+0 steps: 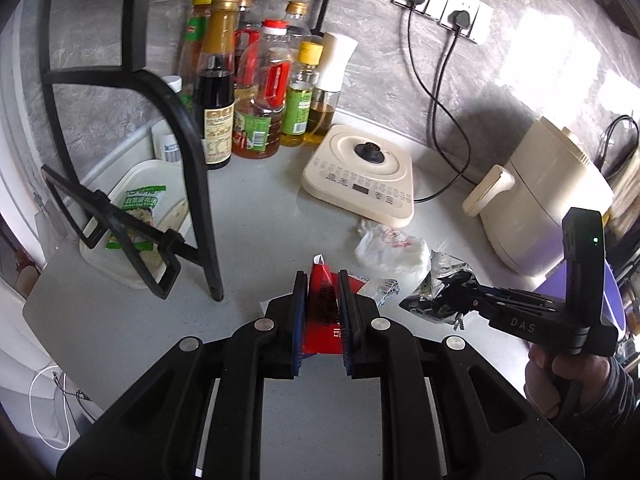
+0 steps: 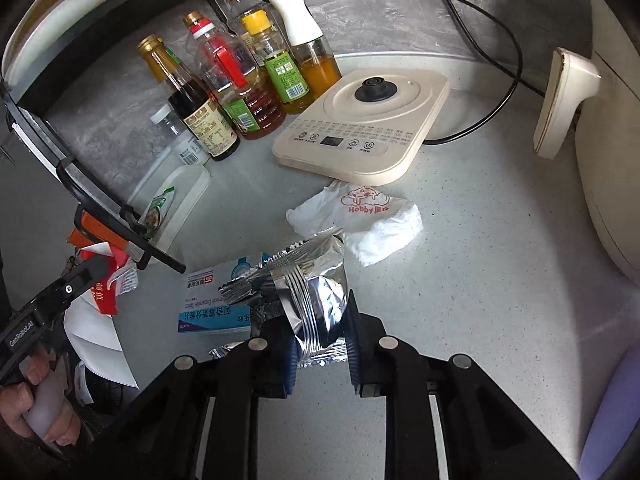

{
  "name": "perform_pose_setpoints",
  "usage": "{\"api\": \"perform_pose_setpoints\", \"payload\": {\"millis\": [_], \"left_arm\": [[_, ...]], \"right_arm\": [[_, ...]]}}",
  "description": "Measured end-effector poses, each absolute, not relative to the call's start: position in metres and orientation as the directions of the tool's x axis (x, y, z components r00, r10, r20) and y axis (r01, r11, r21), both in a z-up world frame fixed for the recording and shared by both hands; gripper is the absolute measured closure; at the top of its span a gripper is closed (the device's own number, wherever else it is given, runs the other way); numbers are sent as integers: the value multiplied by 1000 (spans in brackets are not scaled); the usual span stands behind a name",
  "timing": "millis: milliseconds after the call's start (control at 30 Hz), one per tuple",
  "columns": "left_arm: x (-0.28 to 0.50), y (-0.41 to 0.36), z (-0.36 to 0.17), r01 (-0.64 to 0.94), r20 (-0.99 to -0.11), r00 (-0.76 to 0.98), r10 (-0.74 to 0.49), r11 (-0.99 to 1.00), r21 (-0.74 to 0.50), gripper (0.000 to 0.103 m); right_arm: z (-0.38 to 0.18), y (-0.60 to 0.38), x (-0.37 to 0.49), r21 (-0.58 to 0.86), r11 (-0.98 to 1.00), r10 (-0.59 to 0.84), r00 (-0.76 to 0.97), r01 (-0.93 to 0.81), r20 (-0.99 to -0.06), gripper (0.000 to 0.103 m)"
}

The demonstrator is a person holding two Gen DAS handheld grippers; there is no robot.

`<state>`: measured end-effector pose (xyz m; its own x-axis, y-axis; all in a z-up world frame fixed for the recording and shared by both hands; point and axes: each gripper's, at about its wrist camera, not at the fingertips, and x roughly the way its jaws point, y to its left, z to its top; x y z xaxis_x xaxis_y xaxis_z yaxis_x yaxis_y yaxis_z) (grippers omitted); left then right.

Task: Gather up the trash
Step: 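Carry the red wrapper and silver bag to the lavender bucket and release them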

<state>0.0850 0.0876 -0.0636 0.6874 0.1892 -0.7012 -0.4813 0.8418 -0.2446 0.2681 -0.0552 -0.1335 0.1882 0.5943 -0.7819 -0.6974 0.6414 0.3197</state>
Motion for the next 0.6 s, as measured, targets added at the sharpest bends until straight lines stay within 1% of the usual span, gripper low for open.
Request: {"api": "perform_pose_setpoints", "payload": {"millis": [133,233,400,600], "left_arm": [[97,78,-55,-425,-691,708,147,870,-251,88],[112,71,-50,-374,-689,720,86,884,-281,88],[141,47,-35,-282,-668,744,27,919,-276,88],[172,11,-16,-176,-641,767,-42,946,-272,88]], "right_arm": [[-107,-81,257,293,663,602,259,-689,-755,83],[-80,-104,248,279,678,621,326,-680,-713,83],[-38,-141,233,248,690,648,426,-680,-632,82],[-2,-198,225,216,762,611,565,-611,-555,81]]}}
